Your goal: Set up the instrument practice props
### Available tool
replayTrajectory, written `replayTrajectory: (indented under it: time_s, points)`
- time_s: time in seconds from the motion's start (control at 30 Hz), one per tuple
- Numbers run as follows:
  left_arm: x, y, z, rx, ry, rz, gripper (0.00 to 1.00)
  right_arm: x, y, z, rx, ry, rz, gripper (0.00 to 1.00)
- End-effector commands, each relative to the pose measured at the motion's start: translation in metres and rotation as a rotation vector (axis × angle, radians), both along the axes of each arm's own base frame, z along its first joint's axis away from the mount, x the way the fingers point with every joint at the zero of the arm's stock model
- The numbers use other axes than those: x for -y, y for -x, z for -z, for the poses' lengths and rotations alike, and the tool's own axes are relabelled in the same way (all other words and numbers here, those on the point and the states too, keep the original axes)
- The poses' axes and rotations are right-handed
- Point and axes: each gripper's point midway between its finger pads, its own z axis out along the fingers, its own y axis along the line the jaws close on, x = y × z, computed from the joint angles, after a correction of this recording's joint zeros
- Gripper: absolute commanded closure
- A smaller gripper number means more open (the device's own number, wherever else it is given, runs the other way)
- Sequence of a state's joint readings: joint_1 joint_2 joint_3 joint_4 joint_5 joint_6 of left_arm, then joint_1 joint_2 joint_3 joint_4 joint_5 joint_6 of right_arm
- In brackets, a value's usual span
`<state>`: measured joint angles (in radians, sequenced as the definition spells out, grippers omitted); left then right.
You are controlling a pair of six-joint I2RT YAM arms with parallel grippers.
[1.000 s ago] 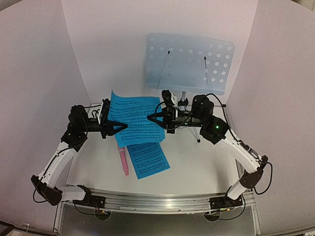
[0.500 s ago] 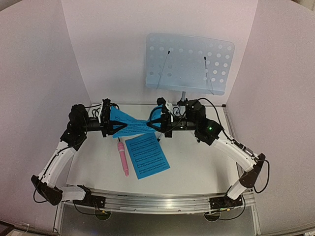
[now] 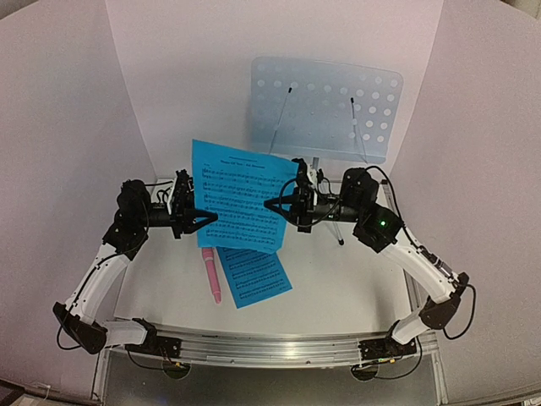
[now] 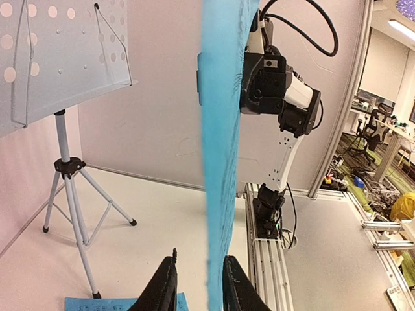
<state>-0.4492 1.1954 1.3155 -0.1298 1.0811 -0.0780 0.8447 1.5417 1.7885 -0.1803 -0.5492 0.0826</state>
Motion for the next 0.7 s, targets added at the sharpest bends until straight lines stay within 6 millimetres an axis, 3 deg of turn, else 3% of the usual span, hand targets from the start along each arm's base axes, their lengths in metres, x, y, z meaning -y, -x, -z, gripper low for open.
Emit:
replayTrajectory:
  time_s: [0.0, 0.13, 0.2, 0.23, 0.3, 0.4, 0.47, 0.67]
  points:
    - [-0.004, 0.013, -0.027, 0.07, 0.043, 0.039, 0.77, -0.001, -0.003, -0.012, 0.02, -0.026, 0.002, 1.0]
    - [-0.003, 0.011, -0.029, 0.045, 0.052, 0.042, 1.0, -0.003, -0.006, -0.01, 0.006, -0.023, 0.003, 1.0]
    - [-0.002, 0.01, -0.032, 0.036, 0.06, 0.039, 1.0, -0.006, -0.007, -0.002, -0.02, -0.009, -0.017, 0.98]
    - [-0.003, 0.009, -0.034, 0.034, 0.065, 0.032, 1.0, -0.007, -0.007, 0.004, -0.036, 0.001, -0.034, 0.94]
    - [-0.003, 0.008, -0.04, 0.041, 0.074, 0.019, 1.0, -0.008, -0.009, 0.021, -0.079, 0.032, -0.06, 0.7]
    - [-0.005, 0.009, -0.045, 0.038, 0.08, 0.021, 1.0, -0.006, -0.013, 0.049, -0.141, 0.075, -0.074, 0.6]
    - [-0.005, 0.009, -0.047, 0.012, 0.083, 0.024, 1.0, -0.006, -0.014, 0.06, -0.175, 0.093, -0.087, 0.62]
    - [-0.006, 0.003, -0.055, -0.073, 0.114, 0.034, 1.0, -0.012, -0.011, 0.087, -0.266, 0.131, -0.15, 0.84]
